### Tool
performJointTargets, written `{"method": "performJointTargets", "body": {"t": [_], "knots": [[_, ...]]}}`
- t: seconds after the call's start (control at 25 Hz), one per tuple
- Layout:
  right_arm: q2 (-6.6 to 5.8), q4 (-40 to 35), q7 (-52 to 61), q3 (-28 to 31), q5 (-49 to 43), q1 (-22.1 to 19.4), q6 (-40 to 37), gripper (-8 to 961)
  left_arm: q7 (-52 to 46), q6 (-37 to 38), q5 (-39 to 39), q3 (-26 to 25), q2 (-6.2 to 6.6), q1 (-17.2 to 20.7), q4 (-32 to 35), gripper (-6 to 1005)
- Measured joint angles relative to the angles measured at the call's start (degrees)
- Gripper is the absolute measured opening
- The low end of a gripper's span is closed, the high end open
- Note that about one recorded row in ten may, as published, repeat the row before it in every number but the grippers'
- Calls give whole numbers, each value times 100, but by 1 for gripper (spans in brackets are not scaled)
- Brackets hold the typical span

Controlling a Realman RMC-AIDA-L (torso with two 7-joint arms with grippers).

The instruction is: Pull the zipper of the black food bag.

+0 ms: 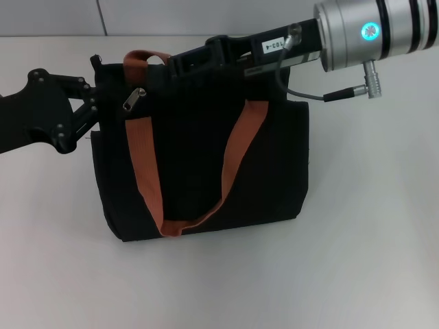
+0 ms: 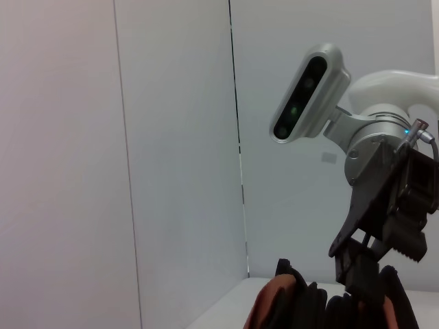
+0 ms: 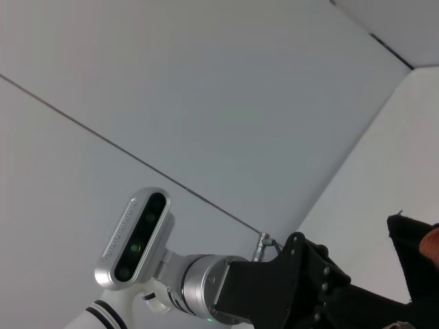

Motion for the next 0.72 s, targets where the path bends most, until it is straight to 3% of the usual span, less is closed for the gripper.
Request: {"method": "performJointTargets", "body": {"t": [0.24,0.72], "knots": [[-3,-15,447,-313,-3,141,126,308,8,-1,0,0,-22,3,-5,32],[-27,-19,700,-507,-20,130,475,294,71,34,0,0,-64,30,2,34]]}}
